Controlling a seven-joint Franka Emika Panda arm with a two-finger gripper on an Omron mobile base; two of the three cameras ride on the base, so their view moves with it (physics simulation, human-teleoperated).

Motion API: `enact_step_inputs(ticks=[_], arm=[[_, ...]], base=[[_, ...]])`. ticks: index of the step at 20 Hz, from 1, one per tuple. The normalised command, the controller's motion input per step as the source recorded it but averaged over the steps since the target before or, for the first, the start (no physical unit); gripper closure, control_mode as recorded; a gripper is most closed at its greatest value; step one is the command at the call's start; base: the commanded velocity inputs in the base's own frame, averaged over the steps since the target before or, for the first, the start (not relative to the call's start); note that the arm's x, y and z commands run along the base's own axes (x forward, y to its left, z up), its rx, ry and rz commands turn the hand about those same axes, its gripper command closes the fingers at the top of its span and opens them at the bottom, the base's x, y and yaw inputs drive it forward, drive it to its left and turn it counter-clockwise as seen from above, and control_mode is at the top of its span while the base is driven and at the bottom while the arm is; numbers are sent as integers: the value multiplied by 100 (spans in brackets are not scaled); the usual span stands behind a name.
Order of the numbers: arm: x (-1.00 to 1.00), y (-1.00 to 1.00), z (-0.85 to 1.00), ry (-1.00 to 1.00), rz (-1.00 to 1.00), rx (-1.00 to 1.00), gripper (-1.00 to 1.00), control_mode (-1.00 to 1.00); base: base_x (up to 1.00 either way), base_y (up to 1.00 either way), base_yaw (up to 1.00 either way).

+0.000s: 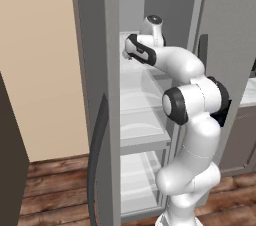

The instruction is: Retrieve the sausage and cheese from the fridge and place them on the cutting board on the counter.

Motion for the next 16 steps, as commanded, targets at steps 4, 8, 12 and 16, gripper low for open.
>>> enact_step_inputs(ticks=[4,8,12,16], arm=[[-3,4,-65,3,0,0,100,-100],[-8,12,-71,0,0,0,100,-100],[0,0,-54,0,0,0,100,-100],[-10,0,-44,0,0,0,100,-100]], base=[[0,0,0],[0,0,0],[0,0,0],[0,0,0]])
